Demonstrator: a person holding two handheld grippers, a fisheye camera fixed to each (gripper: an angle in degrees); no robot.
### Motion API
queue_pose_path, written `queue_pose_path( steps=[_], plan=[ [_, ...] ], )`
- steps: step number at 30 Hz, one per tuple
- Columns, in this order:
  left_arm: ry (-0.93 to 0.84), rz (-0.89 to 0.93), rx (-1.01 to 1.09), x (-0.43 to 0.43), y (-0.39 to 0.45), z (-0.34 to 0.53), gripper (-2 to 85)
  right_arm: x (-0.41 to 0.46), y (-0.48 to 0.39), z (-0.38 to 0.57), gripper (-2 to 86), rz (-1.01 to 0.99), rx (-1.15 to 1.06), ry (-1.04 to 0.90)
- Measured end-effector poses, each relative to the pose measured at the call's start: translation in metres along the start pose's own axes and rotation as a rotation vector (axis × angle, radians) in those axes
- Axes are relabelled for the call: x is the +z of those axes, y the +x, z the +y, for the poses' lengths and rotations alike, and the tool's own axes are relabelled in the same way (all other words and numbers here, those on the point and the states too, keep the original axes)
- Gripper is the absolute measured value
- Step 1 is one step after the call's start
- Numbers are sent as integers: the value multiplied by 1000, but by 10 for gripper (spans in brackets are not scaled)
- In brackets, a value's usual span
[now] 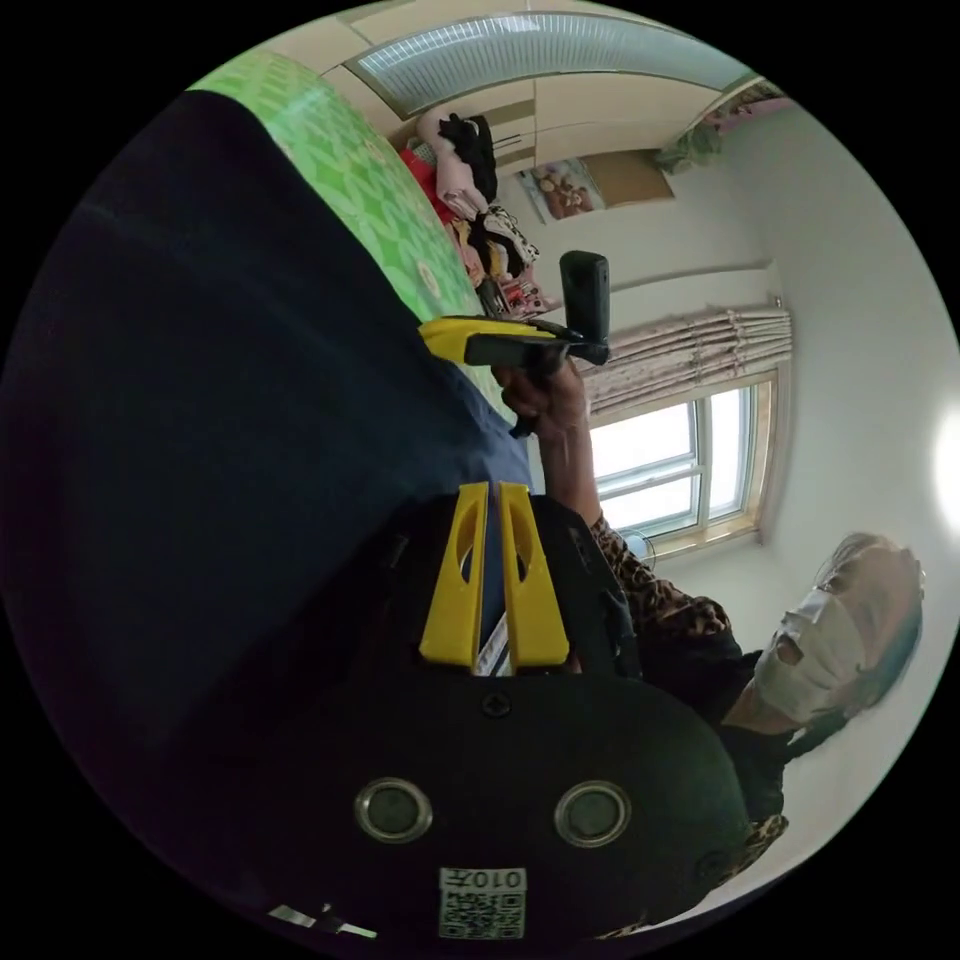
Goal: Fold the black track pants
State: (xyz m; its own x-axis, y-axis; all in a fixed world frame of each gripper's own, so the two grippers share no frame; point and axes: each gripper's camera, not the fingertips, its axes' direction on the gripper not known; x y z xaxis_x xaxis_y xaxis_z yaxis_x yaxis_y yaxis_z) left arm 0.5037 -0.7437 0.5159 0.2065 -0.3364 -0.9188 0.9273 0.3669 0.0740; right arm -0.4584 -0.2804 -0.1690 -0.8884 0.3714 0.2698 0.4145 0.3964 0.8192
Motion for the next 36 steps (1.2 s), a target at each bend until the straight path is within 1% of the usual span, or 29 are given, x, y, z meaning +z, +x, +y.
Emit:
queue_pose_path(
  steps=[2,4,6,8,10,11,12,13,16,18,22,24,25,28,30,31,32,36],
  plan=[
    [-12,-15,9,1,-2,-3,5,6,1,-5,32,32,-18,8],
    [-23,-35,11,3,-4,-6,5,3,2,-5,28,14,-32,50],
    [-40,-31,30,6,-6,-10,5,-9,10,1,27,-15,3,154],
    [-34,-35,55,6,-6,-11,4,-28,30,12,27,-65,63,310],
    [-36,-57,45,7,-8,-13,4,-30,42,16,30,-85,90,340],
    [-39,-55,42,8,-11,-15,4,-24,42,16,34,-155,24,317],
    [-39,-50,45,8,-12,-16,4,-20,41,15,37,-183,-1,311],
    [-37,-50,44,9,-13,-16,4,-11,36,12,58,-195,-38,299],
    [-38,-52,43,10,-17,-19,4,15,21,-6,96,-85,-55,177],
    [-34,-52,37,12,-20,-21,4,22,12,-13,91,-83,-104,153],
    [-26,-44,32,13,-24,-22,4,28,12,-21,60,-46,-88,112],
    [-26,-44,30,16,-26,-24,4,26,14,-18,49,-52,-83,122],
    [-26,-44,29,16,-26,-24,4,20,17,-14,47,-69,-82,158],
    [-16,-53,52,19,-23,-24,5,5,28,-6,43,-170,-88,226],
    [-15,-69,54,22,-22,-25,6,5,35,-6,41,-140,-47,221],
    [-17,-69,54,23,-22,-25,6,12,40,-9,39,-109,-2,180],
    [-18,-71,52,25,-23,-25,6,15,50,-11,38,-139,59,163],
    [-12,-51,43,30,-25,-26,6,-3,77,10,35,-274,118,255]
  ],
)
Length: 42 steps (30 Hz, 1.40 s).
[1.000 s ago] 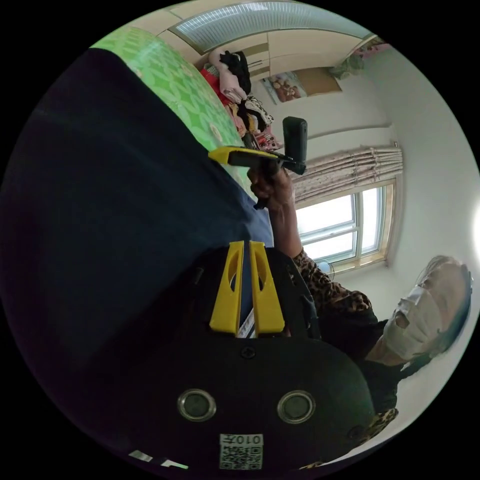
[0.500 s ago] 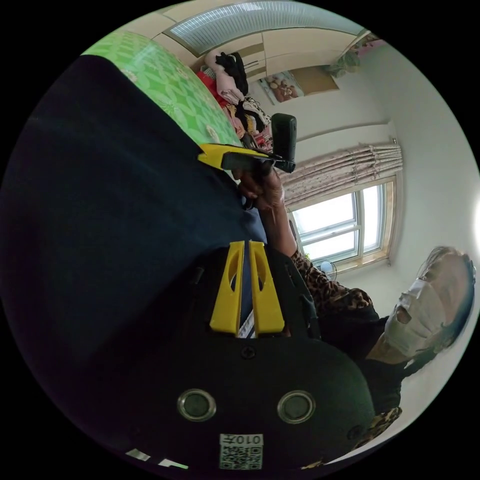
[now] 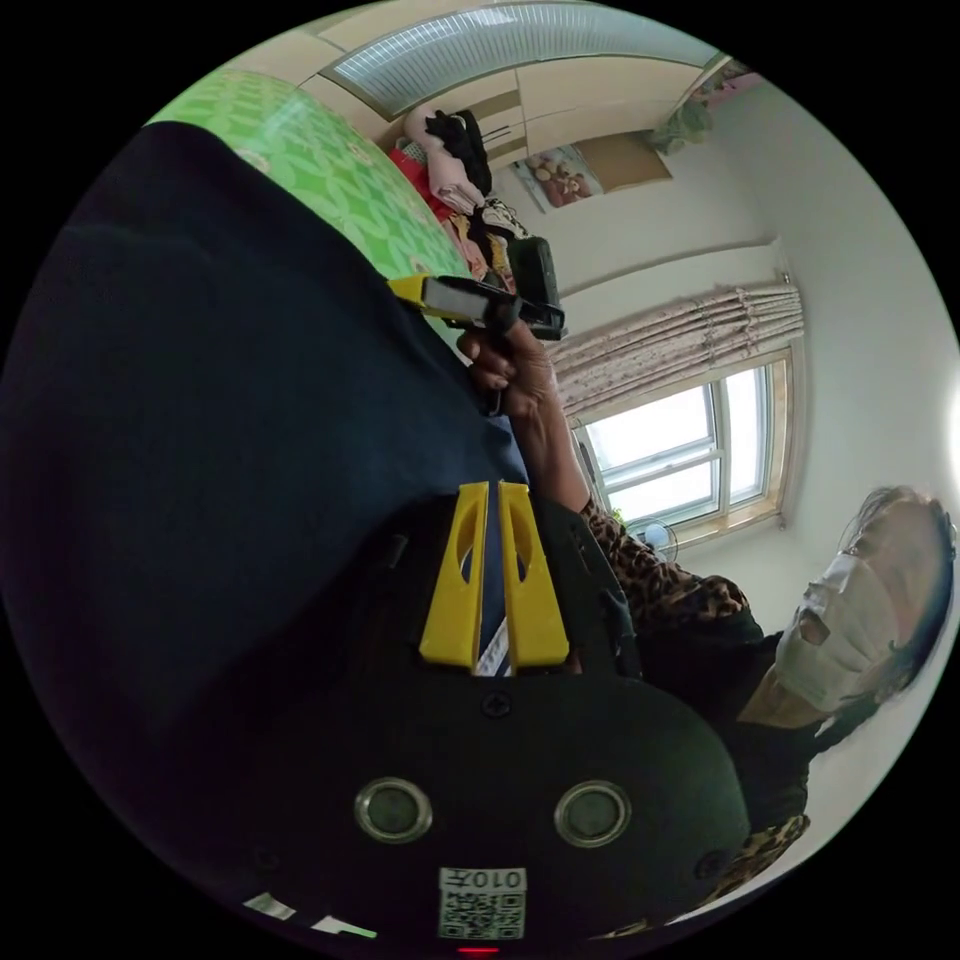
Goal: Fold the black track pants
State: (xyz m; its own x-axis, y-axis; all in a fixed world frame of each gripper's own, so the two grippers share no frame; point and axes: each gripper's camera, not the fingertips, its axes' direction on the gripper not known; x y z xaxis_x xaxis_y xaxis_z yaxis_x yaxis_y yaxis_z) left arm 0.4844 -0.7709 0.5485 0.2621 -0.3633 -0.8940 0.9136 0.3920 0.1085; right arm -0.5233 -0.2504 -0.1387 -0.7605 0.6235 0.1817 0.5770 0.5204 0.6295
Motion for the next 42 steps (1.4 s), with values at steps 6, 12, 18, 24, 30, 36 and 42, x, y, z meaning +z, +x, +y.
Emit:
queue_pose_path(
  steps=[6,12,18,24,30,36,42],
  plan=[
    [-1,6,-7,10,1,-2,7,-30,-36,13,56,38,-191,9],
    [6,9,-7,21,5,-3,7,-2,-51,7,59,236,-211,-165],
    [1,-2,-16,35,10,-5,6,-48,-35,26,39,99,-172,-26],
    [6,-27,-5,51,20,-7,5,-63,-5,33,36,97,-25,-58],
    [-27,-149,33,74,41,-11,3,-121,14,71,44,-76,-2,123],
    [-156,-187,87,91,50,-18,-1,-220,-18,159,31,-107,-67,264],
    [-116,-189,64,43,36,-6,-2,-251,-40,287,28,340,64,105]
  ],
)
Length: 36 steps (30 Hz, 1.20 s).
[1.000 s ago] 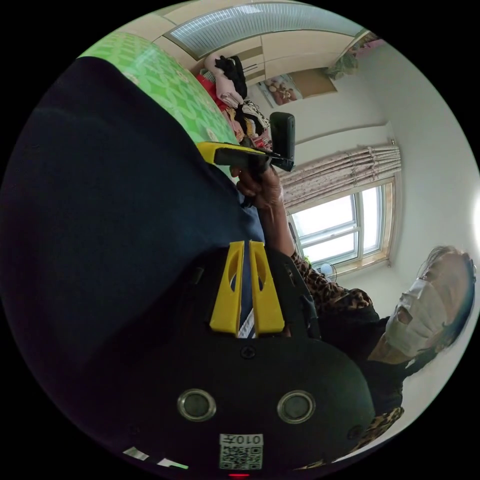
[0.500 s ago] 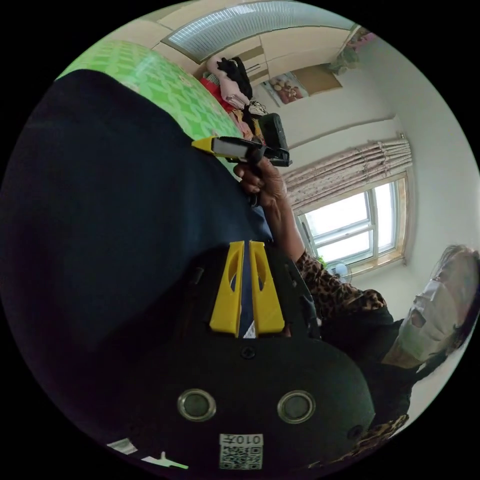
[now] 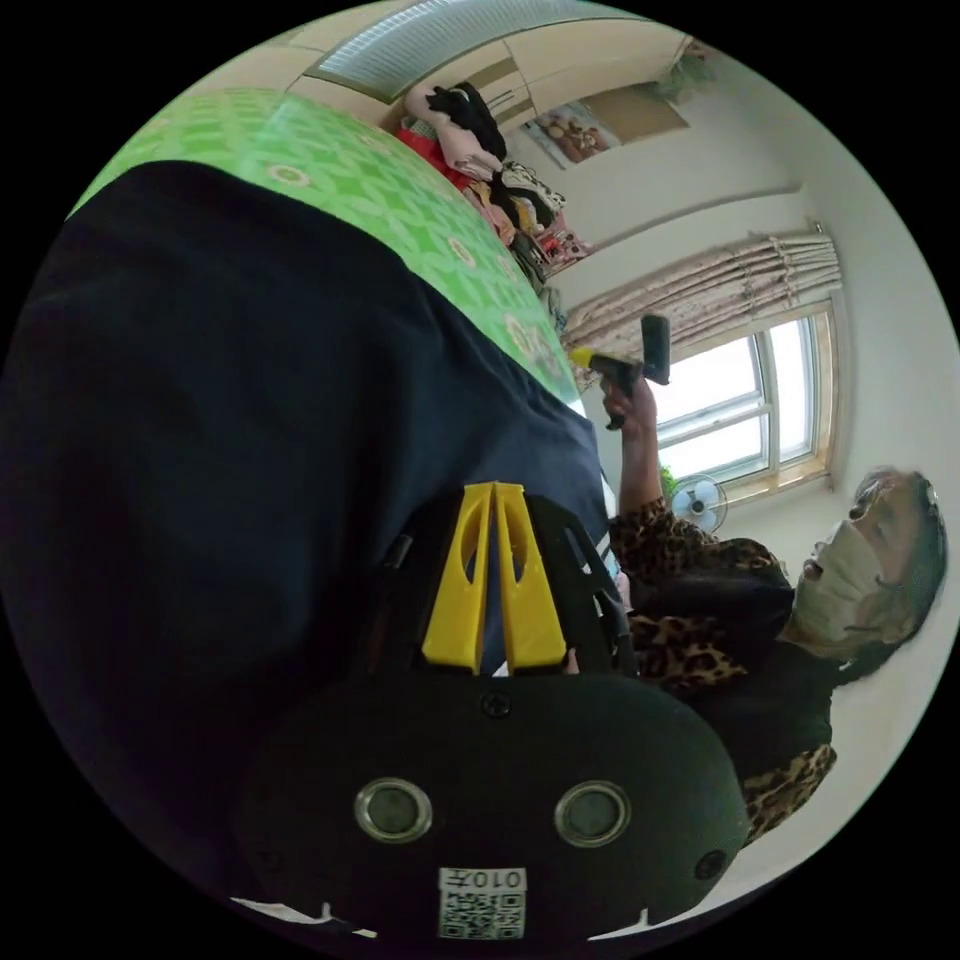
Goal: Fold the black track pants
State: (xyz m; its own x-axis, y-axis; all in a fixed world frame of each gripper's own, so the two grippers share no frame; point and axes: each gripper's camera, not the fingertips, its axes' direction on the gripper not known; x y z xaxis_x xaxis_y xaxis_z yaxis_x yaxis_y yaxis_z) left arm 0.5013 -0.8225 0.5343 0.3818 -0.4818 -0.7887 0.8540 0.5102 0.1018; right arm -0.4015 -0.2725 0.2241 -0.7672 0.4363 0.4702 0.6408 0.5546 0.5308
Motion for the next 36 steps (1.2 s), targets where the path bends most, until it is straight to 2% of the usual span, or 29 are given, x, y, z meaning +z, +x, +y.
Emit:
queue_pose_path(
  steps=[3,5,6,8,11,14,18,20,25,29,30,31,33,36],
  plan=[
    [69,-94,62,-12,26,-3,-1,-28,15,84,30,-27,76,110],
    [79,-64,174,-2,60,-10,-1,-48,38,164,37,-146,157,277],
    [54,-51,207,13,78,-19,-1,-51,46,185,39,-198,181,322],
    [-13,-53,225,45,97,-38,-1,-62,76,270,54,-391,247,549],
    [-135,-138,269,104,120,-64,-2,-56,106,359,83,-526,372,775],
    [-183,-177,261,145,128,-80,-2,-28,123,406,136,-591,437,793],
    [-141,7,151,157,105,-88,-1,19,143,431,188,-661,497,735],
    [-116,88,83,154,90,-88,-1,49,153,431,200,-772,459,723],
    [-89,158,-11,153,71,-88,-1,88,162,407,210,-951,320,729],
    [-86,139,1,155,72,-87,-1,111,160,388,191,-1087,219,731],
    [-93,143,6,157,72,-86,-1,111,158,386,154,-1106,200,731],
    [-95,145,5,157,72,-86,-1,107,152,387,79,-1129,161,750],
    [-79,148,-5,155,69,-83,-1,88,138,397,59,-1066,104,831],
    [-53,155,-24,152,65,-78,-1,52,108,420,54,-862,117,849]
  ],
)
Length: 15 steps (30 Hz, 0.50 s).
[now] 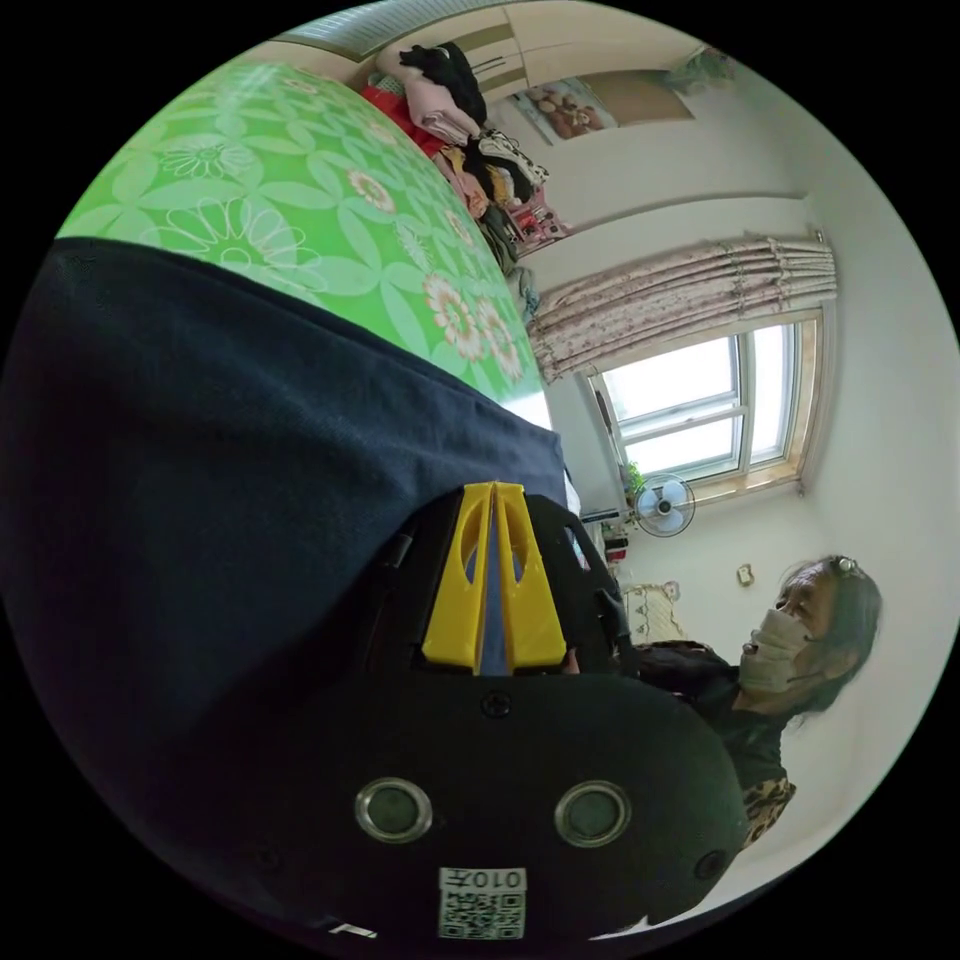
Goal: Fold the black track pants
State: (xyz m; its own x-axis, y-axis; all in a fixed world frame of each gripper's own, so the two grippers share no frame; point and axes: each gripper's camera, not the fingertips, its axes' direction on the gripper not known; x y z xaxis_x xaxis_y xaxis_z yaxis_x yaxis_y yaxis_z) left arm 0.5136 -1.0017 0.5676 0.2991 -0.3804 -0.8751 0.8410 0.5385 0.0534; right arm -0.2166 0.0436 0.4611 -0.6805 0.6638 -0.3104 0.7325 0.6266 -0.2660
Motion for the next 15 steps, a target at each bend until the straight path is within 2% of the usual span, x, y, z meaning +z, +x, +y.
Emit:
queue_pose_path(
  steps=[3,8,11,15],
  plan=[
    [29,-12,-17,-3,-2,6,-1,15,-57,9,53,228,-78,-3],
    [19,-29,-19,-1,-3,14,-1,102,-129,25,52,899,-218,-72],
    [24,-20,-27,-2,-6,22,-1,149,-137,32,51,1098,-278,-94],
    [26,-35,-20,-3,-5,35,-1,187,-134,38,51,1156,-319,-85]
  ],
)
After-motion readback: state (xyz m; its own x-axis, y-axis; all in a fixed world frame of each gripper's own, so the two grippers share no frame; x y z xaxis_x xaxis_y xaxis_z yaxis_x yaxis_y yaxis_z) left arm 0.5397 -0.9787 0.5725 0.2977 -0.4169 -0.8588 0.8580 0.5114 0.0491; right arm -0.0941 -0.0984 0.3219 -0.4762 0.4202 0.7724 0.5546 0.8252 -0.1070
